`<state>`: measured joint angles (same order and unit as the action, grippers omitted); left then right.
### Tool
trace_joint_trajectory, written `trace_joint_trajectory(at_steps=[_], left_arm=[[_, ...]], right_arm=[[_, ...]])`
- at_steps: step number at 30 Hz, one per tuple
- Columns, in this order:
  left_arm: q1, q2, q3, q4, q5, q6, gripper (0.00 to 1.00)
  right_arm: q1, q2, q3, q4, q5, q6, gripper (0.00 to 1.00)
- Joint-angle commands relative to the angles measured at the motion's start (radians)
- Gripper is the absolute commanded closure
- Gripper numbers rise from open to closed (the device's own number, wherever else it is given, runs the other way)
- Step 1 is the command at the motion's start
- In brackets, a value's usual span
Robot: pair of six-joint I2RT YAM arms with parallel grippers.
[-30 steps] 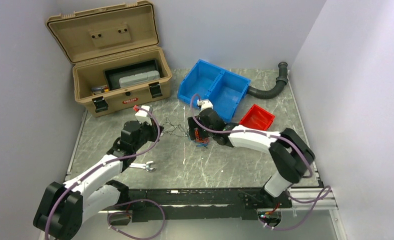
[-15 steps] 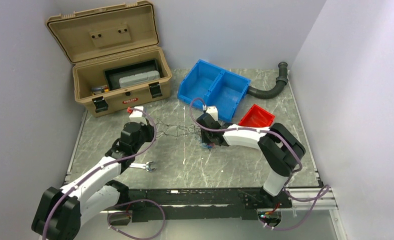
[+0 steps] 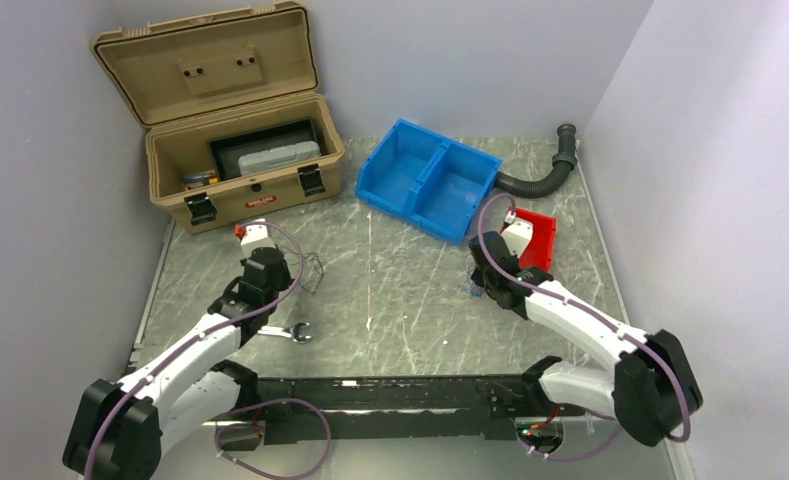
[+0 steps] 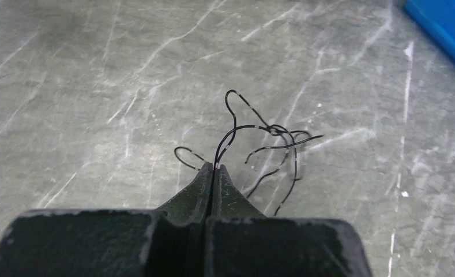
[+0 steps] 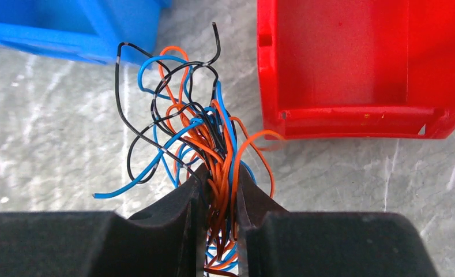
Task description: Untangle the cables
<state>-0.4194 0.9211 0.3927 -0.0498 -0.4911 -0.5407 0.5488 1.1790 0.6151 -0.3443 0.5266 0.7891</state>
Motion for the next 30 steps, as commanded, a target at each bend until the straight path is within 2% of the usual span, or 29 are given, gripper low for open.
trace_joint_trajectory(at_steps=[1, 5, 8, 11, 12, 13, 14, 15, 24, 30], left_arm=[[0.002, -0.038, 0.01, 0.13, 0.151, 0.084, 1.0], [-0.001, -0.102, -0.073, 0.332, 0.437, 0.186, 1.0], [-0.002, -0.123, -0.097, 0.396, 0.525, 0.204, 1.0], [-0.002, -0.123, -0.11, 0.468, 0.648, 0.22, 1.0], [-0.002, -0.121, -0.117, 0.494, 0.691, 0.221, 1.0], [-0.003, -0.117, -0.12, 0.519, 0.731, 0.222, 1.0], [-0.002, -0.113, -0.122, 0.539, 0.772, 0.223, 1.0], [-0.003, -0.107, -0.123, 0.556, 0.814, 0.225, 1.0], [-0.004, -0.059, -0.131, 0.686, 1.039, 0.208, 1.0], [-0.004, -0.023, -0.121, 0.706, 1.087, 0.196, 1.0]], right_arm=[[0.001, -0.112, -0.022, 0.103, -0.052, -0.104, 0.81], [0.038, -0.156, -0.048, 0.225, -0.254, -0.231, 0.82], [0.118, -0.142, -0.045, 0.301, -0.341, -0.293, 0.76], [0.185, -0.071, -0.004, 0.328, -0.402, -0.344, 0.59], [0.199, -0.041, 0.015, 0.33, -0.418, -0.359, 0.46], [0.211, -0.012, 0.032, 0.331, -0.434, -0.369, 0.28], [0.216, 0.011, 0.047, 0.332, -0.443, -0.374, 0.2], [0.22, 0.027, 0.056, 0.337, -0.461, -0.382, 0.17], [0.222, 0.064, 0.086, 0.555, -0.791, -0.556, 0.17], [0.228, 0.124, 0.136, 0.616, -0.881, -0.601, 0.21]])
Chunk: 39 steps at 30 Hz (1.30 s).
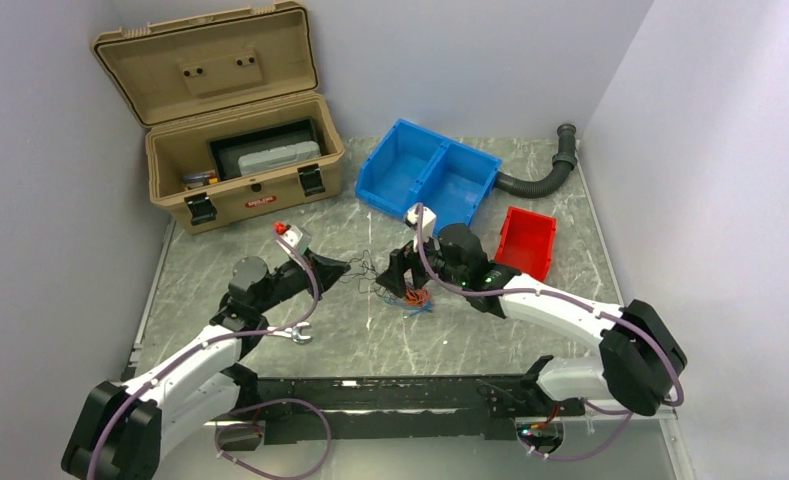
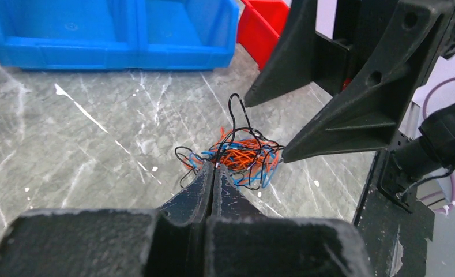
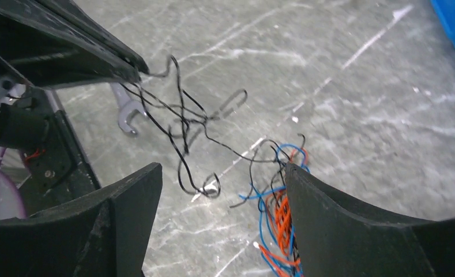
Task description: Untangle the cables
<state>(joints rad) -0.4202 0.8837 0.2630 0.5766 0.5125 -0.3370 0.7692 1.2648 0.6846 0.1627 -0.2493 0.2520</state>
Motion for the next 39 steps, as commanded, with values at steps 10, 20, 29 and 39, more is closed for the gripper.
trace_joint_trajectory(at_steps=[10, 20, 29, 39], left_arm=[[-0.005, -0.011, 0.008, 0.035, 0.003, -0.003, 1.0], [-0.005, -0.087, 0.031, -0.182, -0.359, -0.022, 0.33], [-0.005, -0.183, -0.026, -0.168, -0.404, -0.028, 0.01], [-0.006, -0.018, 0.03, -0.106, -0.217, 0.001, 0.01]], right_arm=[[0.018, 0.099, 0.141, 0.079, -0.022, -0.046, 0.99], [0.014, -0.016, 0.204, -0.014, 0.181, 0.042, 1.0], [-0.127, 0.013, 0.399, -0.16, 0.293, 0.175, 1.0], [-0.348, 0.151, 0.6, -0.259, 0.382, 0.196, 1.0]])
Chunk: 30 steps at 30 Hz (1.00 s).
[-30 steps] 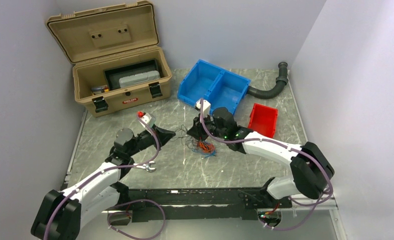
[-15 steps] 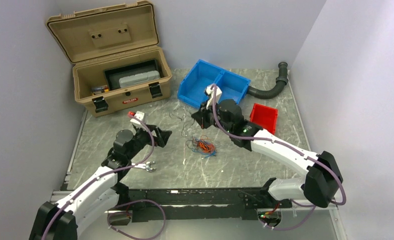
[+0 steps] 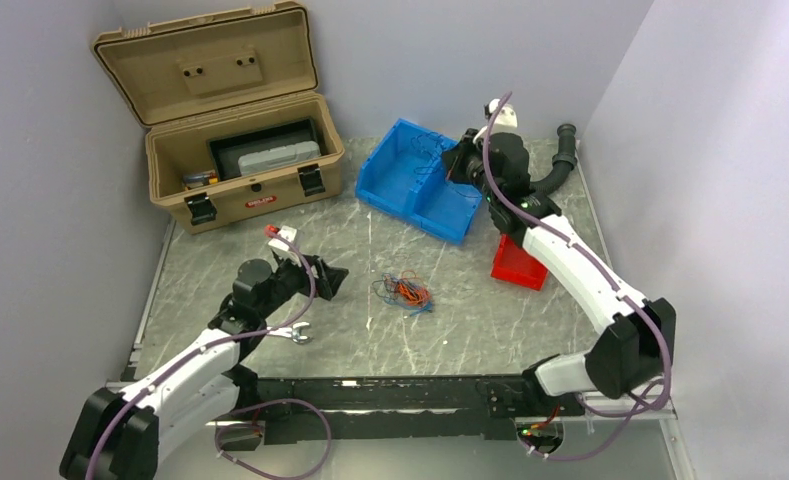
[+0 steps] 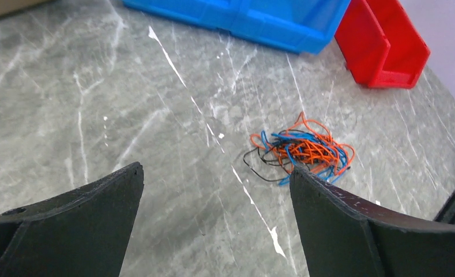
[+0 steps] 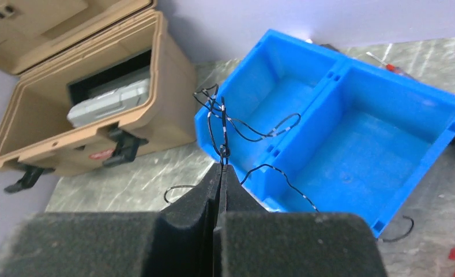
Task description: Untangle the cables
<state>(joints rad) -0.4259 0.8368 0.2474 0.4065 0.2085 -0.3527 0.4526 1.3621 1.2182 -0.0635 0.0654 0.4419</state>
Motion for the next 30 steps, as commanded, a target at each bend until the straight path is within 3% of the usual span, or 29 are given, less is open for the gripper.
trace_joint_trajectory(at_steps=[1, 11, 20, 21, 23, 24, 26, 30], left_arm=[[0.0, 0.036, 0.051, 0.061, 0.096, 0.015, 0.01], [-0.001, 0.062, 0.063, 0.054, 0.109, 0.018, 0.01], [-0.004, 0.074, 0.072, 0.043, 0.111, 0.022, 0.01], [-0.004, 0.079, 0.074, 0.044, 0.114, 0.024, 0.01], [-0.006, 0.095, 0.081, 0.042, 0.123, 0.026, 0.01], [-0.007, 0.104, 0.088, 0.039, 0.129, 0.026, 0.01], [-0.011, 0.133, 0.102, 0.036, 0.147, 0.027, 0.01], [-0.033, 0.203, 0.134, 0.038, 0.199, 0.04, 0.01]], right_arm=[[-0.046, 0.076, 0.073, -0.027, 0.079, 0.007, 1.0], [-0.176, 0.268, 0.121, 0.029, -0.003, 0.101, 1.0], [-0.235, 0.368, 0.13, -0.082, 0.103, 0.168, 1.0], [-0.234, 0.378, 0.143, -0.089, 0.096, 0.16, 0.87], [-0.235, 0.398, 0.177, -0.108, 0.06, 0.133, 0.27], [-0.234, 0.401, 0.197, -0.126, 0.058, 0.122, 0.17], [-0.233, 0.386, 0.212, -0.143, 0.042, 0.096, 0.15], [-0.218, 0.269, 0.151, -0.14, -0.068, 0.009, 0.19]])
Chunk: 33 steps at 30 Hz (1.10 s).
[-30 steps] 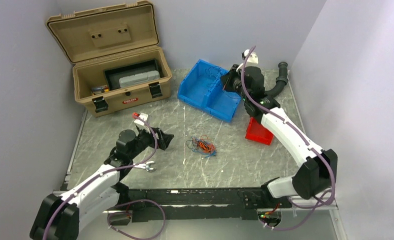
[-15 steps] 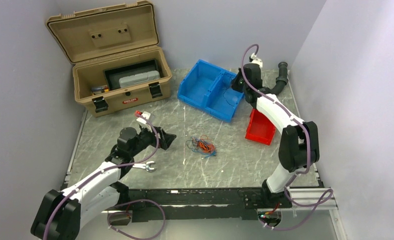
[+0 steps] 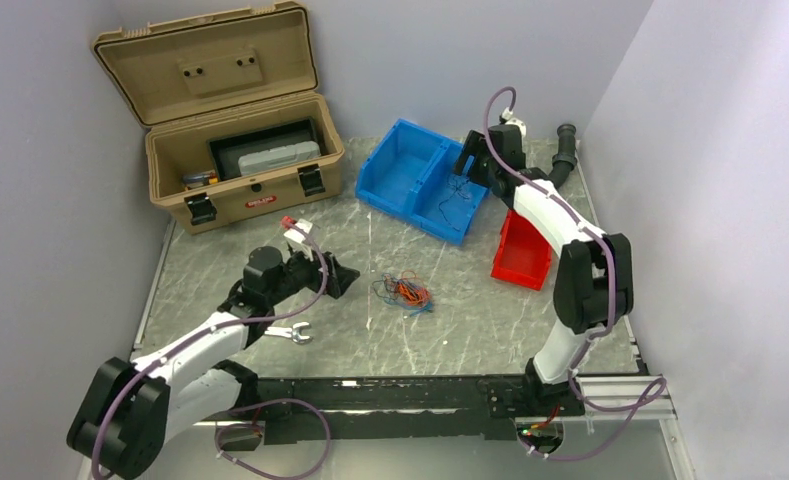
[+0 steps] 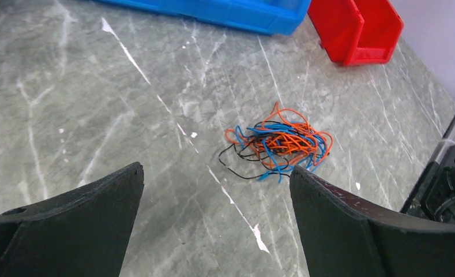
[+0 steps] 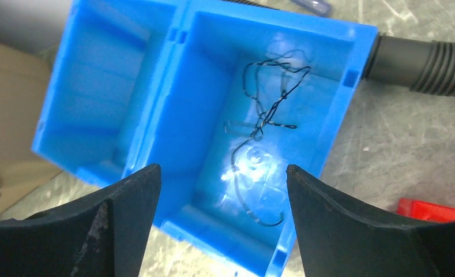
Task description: Untangle the cables
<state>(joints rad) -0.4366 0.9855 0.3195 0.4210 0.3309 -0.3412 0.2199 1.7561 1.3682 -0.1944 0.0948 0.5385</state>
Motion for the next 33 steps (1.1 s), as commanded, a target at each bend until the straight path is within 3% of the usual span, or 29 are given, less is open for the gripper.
trace_joint_trajectory(at_steps=[1, 8, 16, 24, 28, 30, 33], left_arm=[[-0.03, 0.084, 0.078, 0.02, 0.097, 0.032, 0.01], [-0.084, 0.242, 0.182, -0.024, 0.182, 0.038, 0.07], [-0.086, 0.165, 0.142, -0.007, 0.13, 0.043, 0.07], [-0.086, 0.054, 0.09, -0.013, 0.01, 0.05, 0.06], [-0.086, 0.046, 0.088, -0.023, -0.005, 0.05, 0.06], [-0.086, 0.048, 0.091, -0.024, -0.005, 0.049, 0.07], [-0.086, 0.044, 0.088, -0.022, -0.013, 0.047, 0.07]], right_arm=[[0.024, -0.149, -0.017, -0.02, -0.143, -0.116, 0.21], [0.166, -0.304, -0.246, -0.113, -0.348, -0.293, 0.27], [0.339, -0.357, -0.505, -0.006, -0.398, -0.277, 0.36], [0.429, -0.255, -0.51, 0.032, -0.356, -0.312, 0.46], [0.461, -0.182, -0.482, 0.051, -0.365, -0.306, 0.46], [0.48, -0.152, -0.467, 0.058, -0.361, -0.3, 0.56], [0.511, -0.155, -0.457, 0.098, -0.344, -0.281, 0.9]])
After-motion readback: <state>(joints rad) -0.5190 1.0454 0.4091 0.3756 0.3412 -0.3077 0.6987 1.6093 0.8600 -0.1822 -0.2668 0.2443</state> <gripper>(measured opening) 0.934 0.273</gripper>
